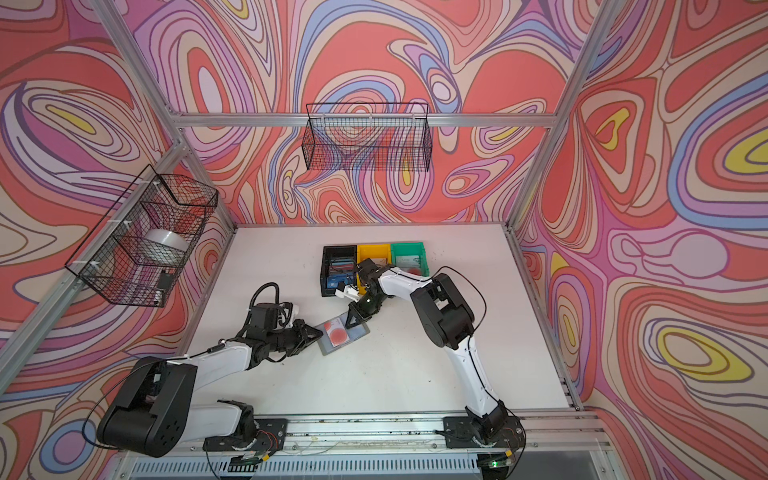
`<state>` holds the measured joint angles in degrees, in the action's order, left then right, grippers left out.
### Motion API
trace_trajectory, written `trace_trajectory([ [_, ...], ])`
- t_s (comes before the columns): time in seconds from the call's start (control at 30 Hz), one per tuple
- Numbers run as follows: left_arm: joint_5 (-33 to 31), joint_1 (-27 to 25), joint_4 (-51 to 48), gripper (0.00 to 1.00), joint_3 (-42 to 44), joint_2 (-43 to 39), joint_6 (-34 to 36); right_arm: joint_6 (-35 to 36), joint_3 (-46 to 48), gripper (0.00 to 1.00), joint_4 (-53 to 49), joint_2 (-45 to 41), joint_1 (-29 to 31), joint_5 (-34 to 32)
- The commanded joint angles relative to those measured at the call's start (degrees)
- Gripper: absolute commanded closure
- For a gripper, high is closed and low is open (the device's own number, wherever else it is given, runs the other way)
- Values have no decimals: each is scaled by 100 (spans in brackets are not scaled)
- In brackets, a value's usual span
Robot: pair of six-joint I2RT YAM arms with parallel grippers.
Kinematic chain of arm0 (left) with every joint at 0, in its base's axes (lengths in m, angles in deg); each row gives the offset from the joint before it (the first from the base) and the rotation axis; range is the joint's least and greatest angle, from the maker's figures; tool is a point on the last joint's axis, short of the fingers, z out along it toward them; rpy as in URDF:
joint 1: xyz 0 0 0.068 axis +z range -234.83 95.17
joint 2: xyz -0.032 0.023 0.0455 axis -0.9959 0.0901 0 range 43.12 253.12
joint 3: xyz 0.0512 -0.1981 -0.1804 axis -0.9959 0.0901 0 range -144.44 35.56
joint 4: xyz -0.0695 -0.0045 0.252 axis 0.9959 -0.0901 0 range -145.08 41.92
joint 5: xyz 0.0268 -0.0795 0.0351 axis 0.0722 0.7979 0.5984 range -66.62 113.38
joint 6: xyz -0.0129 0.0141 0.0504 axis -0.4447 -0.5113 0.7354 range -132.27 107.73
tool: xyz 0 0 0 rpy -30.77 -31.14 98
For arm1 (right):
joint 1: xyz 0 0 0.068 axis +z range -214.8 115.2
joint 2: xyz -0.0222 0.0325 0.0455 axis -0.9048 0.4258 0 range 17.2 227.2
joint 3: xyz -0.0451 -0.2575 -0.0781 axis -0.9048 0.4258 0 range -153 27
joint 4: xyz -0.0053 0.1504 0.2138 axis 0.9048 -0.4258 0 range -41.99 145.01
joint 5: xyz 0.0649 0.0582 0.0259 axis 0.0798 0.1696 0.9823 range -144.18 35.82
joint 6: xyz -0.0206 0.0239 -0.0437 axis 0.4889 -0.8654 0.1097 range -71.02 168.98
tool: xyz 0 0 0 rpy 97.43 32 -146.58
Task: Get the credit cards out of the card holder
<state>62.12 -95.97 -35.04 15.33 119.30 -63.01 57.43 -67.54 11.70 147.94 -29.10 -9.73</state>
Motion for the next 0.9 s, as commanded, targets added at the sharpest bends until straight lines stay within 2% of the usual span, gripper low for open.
trace_trajectory([
  [0.0,17,33,266,79,98,78,-63,36,40,99,-160,324,52,-283],
  [0.43,72,-111,822,77,-85,649,-217,17,29,99,-178,369,51,-287],
  [0.67,157,-236,1575,77,-82,1189,-513,18,33,99,-192,384,52,-279],
  [0.87,116,-261,1568,77,-94,1172,-518,34,13,99,-214,413,53,-278],
])
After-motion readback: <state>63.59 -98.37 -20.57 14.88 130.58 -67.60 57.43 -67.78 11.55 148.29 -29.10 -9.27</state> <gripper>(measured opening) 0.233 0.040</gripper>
